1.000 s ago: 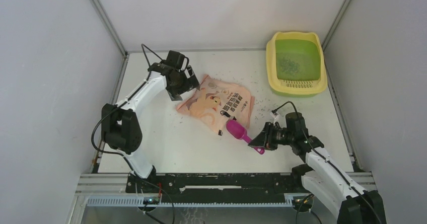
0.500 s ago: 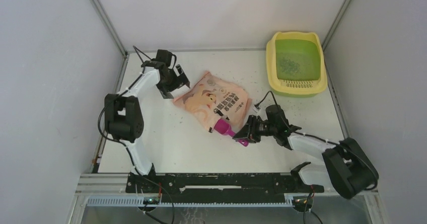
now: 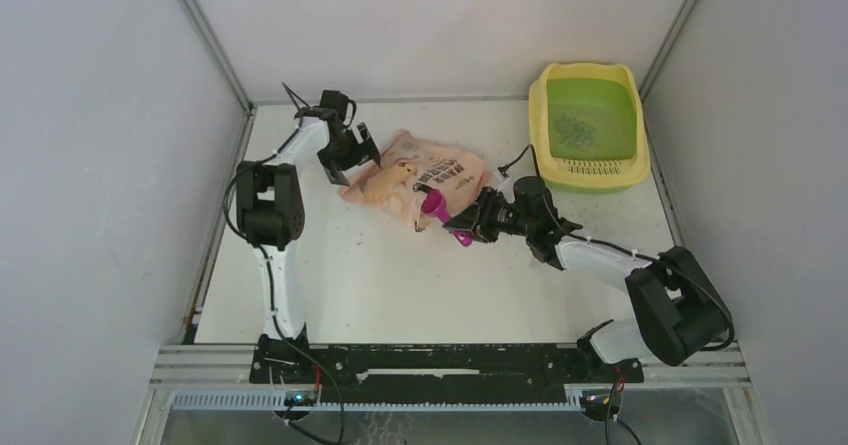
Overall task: Fill the litter box with clean litter
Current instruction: 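Scoop the cat litter from the cat litter bag.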
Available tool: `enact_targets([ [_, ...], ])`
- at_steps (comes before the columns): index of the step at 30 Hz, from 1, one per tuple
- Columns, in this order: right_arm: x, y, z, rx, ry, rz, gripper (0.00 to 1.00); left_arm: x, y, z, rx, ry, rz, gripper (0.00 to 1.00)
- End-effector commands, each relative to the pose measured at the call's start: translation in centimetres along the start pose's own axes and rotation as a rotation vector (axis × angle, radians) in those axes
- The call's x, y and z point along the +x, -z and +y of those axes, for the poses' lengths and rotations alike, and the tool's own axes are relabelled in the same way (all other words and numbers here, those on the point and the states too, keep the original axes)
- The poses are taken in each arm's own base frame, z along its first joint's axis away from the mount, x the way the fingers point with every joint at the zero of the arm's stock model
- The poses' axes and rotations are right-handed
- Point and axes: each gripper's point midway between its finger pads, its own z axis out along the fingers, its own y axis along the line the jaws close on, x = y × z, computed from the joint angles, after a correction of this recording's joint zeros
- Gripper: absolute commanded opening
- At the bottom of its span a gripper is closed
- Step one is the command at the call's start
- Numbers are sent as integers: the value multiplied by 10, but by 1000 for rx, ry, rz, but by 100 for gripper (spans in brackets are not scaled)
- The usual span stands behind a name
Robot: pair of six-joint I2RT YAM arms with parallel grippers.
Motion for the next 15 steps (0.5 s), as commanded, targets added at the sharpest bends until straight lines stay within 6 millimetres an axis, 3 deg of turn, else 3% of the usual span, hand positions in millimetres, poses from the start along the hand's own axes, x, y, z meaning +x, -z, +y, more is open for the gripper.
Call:
enact_targets([
  [1,-41,-14,22,-2,52,-116,0,-29,30,4,54,6,-64,100],
  [4,-45,-26,16,53,17,-103,0,-40,35,13,56,27,-96,100],
  [9,-42,-45,-1,145,-72,-28,0,-49,20,3,80,18,-54,99],
  [15,-36,-47,-19,246,-101,62,0,-50,6,-3,75,-7,-13,97],
])
